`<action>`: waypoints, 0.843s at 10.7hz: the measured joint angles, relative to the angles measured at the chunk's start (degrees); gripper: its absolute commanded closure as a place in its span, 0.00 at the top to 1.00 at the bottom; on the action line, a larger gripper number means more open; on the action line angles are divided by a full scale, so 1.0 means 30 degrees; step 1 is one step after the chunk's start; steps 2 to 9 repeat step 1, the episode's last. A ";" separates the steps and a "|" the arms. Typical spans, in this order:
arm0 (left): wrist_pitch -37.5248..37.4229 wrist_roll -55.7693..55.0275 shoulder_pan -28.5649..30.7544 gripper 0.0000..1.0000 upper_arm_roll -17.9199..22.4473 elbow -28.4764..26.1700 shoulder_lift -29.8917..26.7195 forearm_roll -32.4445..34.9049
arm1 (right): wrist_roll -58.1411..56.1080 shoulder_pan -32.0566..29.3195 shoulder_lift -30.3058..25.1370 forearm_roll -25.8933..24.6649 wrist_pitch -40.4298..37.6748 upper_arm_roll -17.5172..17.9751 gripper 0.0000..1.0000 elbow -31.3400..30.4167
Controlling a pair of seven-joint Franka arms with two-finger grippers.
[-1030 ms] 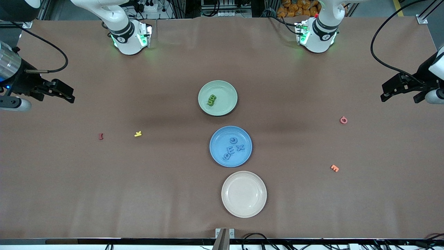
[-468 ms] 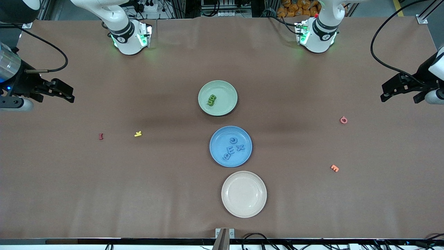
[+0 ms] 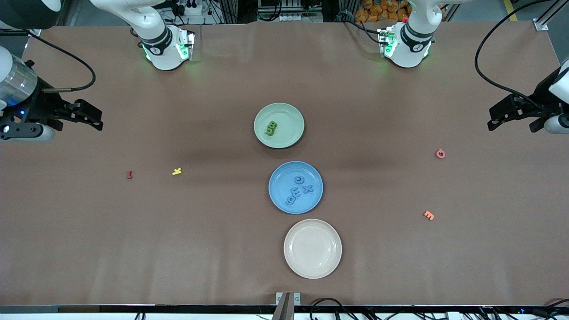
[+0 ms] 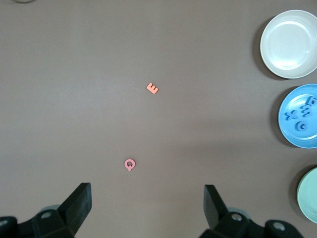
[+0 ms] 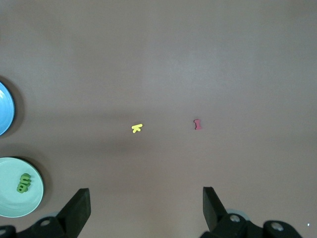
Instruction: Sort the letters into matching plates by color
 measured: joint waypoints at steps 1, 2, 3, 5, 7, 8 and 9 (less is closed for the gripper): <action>0.0000 0.0000 0.0000 1.00 0.0000 0.0000 0.0006 0.0000 | -0.0014 -0.0001 0.0045 0.0000 0.0008 -0.0002 1.00 0.0000; 0.0000 0.0000 0.0000 1.00 0.0000 0.0000 0.0006 0.0000 | -0.0014 -0.0001 0.0045 0.0000 0.0008 -0.0002 1.00 0.0000; 0.0000 0.0000 0.0000 1.00 0.0000 0.0000 0.0006 0.0000 | -0.0014 -0.0001 0.0045 0.0000 0.0008 -0.0002 1.00 0.0000; 0.0000 0.0000 0.0000 1.00 0.0000 0.0000 0.0006 0.0000 | -0.0014 -0.0001 0.0045 0.0000 0.0008 -0.0002 1.00 0.0000; 0.0000 0.0000 0.0000 1.00 0.0000 0.0000 0.0006 0.0000 | -0.0014 -0.0001 0.0045 0.0000 0.0008 -0.0002 1.00 0.0000; 0.0000 0.0000 0.0000 1.00 0.0000 0.0000 0.0006 0.0000 | -0.0014 -0.0001 0.0045 0.0000 0.0008 -0.0002 1.00 0.0000; 0.0000 0.0000 0.0000 1.00 0.0000 0.0000 0.0006 0.0000 | -0.0014 -0.0001 0.0045 0.0000 0.0008 -0.0002 1.00 0.0000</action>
